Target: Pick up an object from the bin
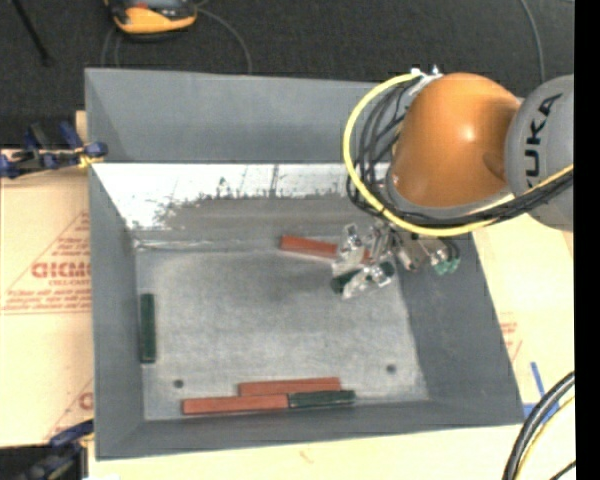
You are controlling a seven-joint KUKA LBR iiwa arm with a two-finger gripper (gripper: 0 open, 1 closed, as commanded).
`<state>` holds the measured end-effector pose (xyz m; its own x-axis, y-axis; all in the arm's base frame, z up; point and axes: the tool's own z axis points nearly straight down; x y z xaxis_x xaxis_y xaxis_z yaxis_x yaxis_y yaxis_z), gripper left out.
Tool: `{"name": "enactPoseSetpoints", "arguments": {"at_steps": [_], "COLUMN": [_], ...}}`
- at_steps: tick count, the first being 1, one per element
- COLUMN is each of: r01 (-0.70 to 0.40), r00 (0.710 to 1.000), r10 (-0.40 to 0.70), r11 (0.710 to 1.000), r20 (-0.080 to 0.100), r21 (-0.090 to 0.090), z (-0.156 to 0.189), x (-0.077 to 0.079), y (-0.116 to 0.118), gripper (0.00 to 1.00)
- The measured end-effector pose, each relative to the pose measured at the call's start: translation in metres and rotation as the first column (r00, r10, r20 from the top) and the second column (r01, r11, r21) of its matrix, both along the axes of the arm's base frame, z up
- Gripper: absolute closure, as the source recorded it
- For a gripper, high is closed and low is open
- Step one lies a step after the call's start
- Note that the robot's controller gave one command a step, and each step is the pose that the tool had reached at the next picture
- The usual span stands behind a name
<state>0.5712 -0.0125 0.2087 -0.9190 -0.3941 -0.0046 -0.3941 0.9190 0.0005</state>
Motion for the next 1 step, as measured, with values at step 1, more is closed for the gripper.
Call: {"name": "enactPoseSetpoints", "arguments": {"at_steps": [1], "r01": [0.000], "r00": [1.000], "r10": [0.000], "r11": [1.000], "r20": [0.000], "r21": [0.000], "z": [0.0000], "x": [0.0000], "y": [0.0000], "gripper": [1.00]}}
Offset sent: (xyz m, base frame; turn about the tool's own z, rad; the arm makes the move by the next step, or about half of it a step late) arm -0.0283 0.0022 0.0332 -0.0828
